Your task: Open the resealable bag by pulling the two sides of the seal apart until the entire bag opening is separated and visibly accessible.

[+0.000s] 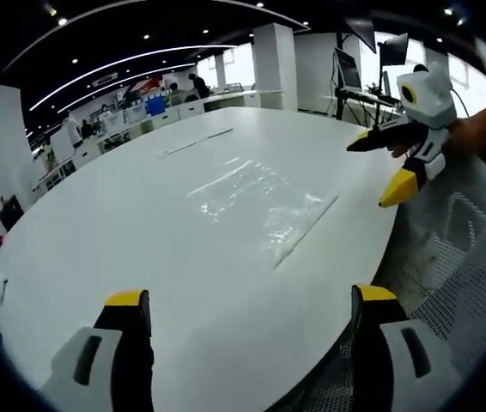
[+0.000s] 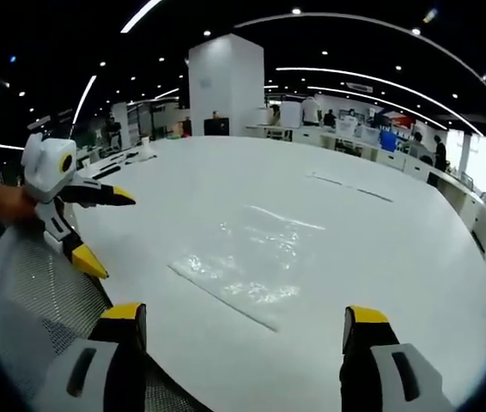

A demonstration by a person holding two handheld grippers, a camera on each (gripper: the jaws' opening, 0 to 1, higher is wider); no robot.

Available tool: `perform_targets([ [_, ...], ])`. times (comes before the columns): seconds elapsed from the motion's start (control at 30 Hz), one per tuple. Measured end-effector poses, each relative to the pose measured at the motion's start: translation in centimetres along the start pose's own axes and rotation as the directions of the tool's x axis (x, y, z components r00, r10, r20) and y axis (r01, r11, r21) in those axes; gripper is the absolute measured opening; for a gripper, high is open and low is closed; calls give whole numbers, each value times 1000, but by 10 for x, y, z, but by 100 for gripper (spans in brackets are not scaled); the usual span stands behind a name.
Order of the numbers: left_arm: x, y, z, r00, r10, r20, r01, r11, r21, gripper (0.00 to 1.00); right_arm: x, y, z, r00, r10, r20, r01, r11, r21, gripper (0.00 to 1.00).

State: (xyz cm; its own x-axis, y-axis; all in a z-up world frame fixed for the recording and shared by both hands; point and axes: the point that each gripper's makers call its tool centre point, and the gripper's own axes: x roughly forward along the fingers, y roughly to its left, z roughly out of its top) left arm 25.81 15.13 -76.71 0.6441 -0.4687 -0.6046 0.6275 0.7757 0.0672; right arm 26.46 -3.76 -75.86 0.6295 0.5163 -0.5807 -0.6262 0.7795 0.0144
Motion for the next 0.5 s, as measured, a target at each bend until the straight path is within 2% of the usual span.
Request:
perform_targets([
  [0.2,0,-4,-1,1000,-13,-6,13,1000,13,95,-1,-1,3,1000,-5,12,5,1000,1,95],
  [0.37,0,-5,-1,1000,-28,-4,28,1000,10,94,-1,-3,0,1000,-14,-8,14,1000,3,93],
  [0.5,0,-3,-2,1000,-24,-12,24,1000,11,90,-2,-2,-1,1000,-3,-26,3,1000,-1,86],
])
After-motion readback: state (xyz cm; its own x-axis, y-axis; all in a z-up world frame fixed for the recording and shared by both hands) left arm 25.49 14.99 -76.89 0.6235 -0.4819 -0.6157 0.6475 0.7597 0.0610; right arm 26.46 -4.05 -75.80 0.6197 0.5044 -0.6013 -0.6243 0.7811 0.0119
